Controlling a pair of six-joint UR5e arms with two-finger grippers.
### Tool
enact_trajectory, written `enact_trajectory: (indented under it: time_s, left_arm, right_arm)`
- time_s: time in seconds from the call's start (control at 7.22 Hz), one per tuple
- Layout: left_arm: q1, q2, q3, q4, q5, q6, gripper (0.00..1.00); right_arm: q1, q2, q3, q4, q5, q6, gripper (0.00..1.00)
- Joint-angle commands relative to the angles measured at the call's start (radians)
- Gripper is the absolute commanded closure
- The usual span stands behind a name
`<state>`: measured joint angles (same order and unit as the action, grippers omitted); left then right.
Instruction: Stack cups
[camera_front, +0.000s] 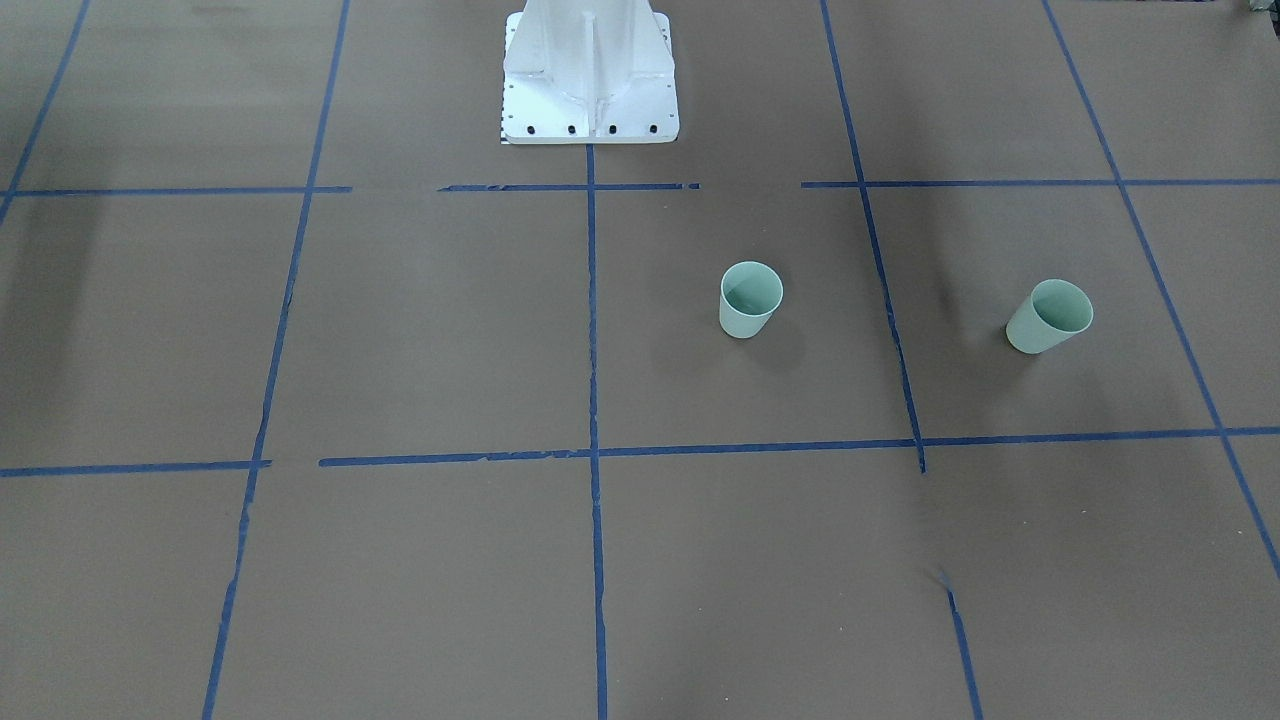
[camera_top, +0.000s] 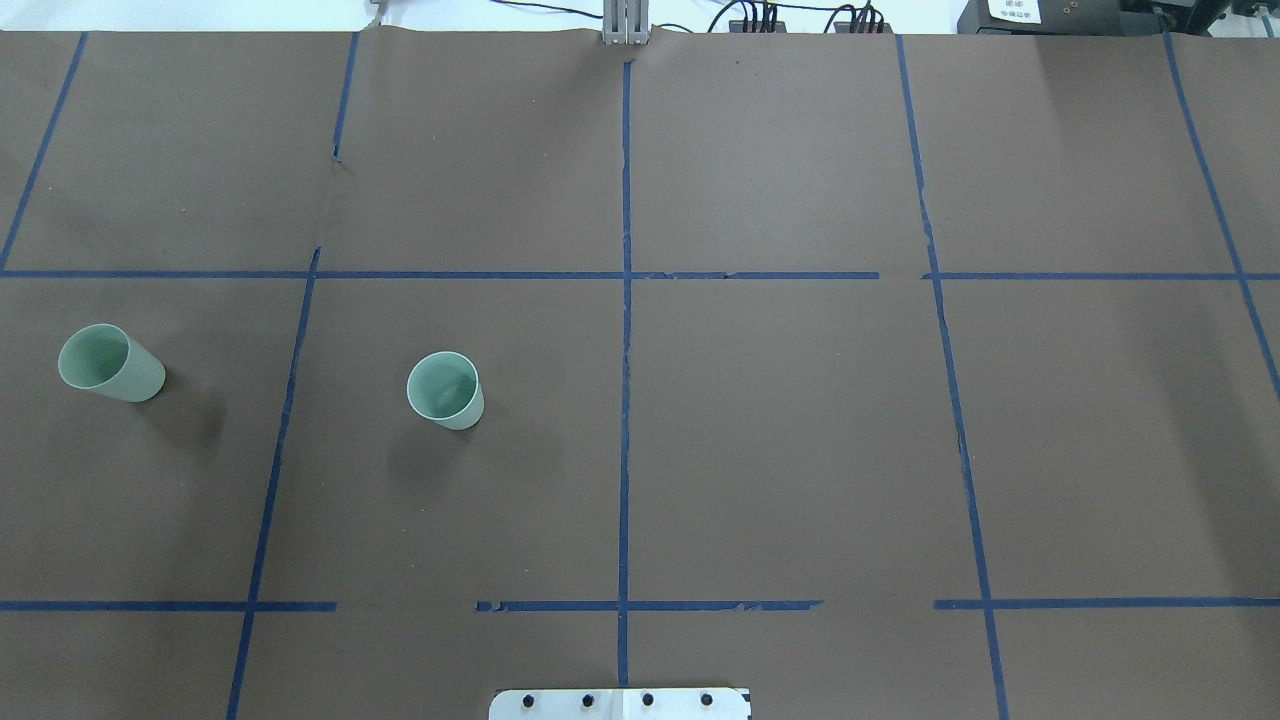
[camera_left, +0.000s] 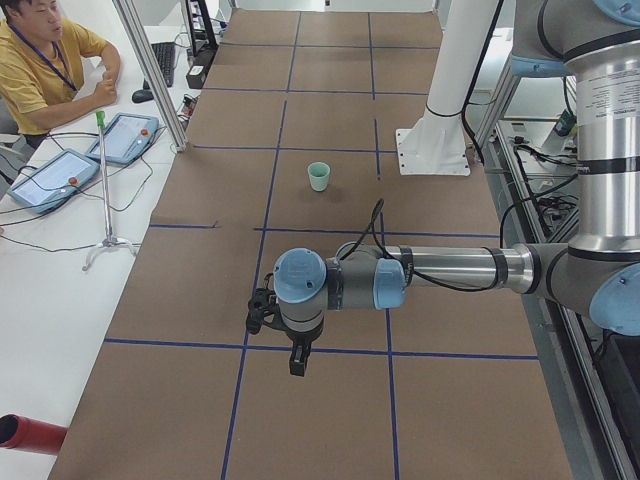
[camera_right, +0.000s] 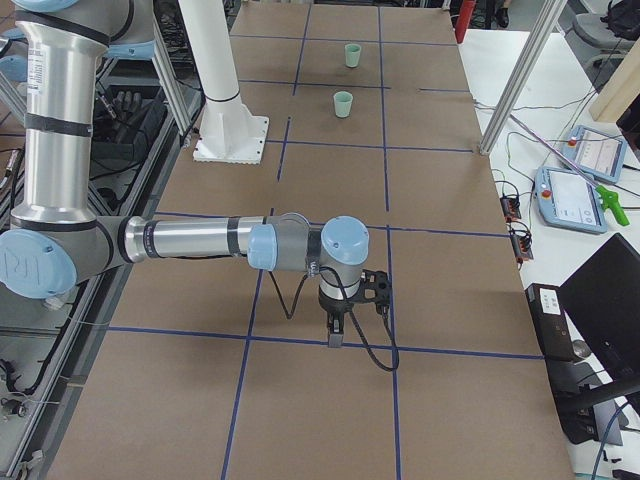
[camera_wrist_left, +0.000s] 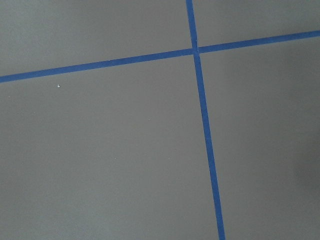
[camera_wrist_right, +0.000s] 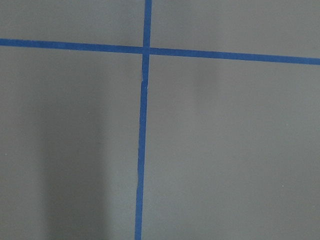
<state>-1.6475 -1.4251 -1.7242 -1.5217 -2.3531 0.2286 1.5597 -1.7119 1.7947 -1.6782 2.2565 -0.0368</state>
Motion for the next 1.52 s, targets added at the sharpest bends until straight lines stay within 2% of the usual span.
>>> enact_trajectory:
  time_s: [0.0,0.42,0.69,0.97,1.11,1.38]
  left_arm:
    - [0.0,0.0,-0.002,0.002,0.0,-0.002,0.0]
    - [0.006,-0.037,-0.002,0.005,0.011,-0.011,0.0]
    - [0.151,-0.113,0.012,0.012,0.005,-0.015,0.0]
    - [0.28,-0.15,-0.017,-0.03,0.0,-0.202,0.0]
    - [0.322,-0.15,-0.037,-0.075,0.002,-0.354,0.0]
    - [0.449,-0.134,-0.022,-0.342,0.012,-0.726,0.0]
  right_arm:
    - [-0.001,0.0,0.0,0.0,0.0,0.0,0.0]
    - [0.0,0.0,0.0,0.0,0.0,0.0,0.0]
    - [-0.001,0.0,0.0,0.0,0.0,0.0,0.0]
    - [-0.001,0.0,0.0,0.0,0.0,0.0,0.0]
    - [0.0,0.0,0.0,0.0,0.0,0.0,0.0]
    - [-0.001,0.0,0.0,0.0,0.0,0.0,0.0]
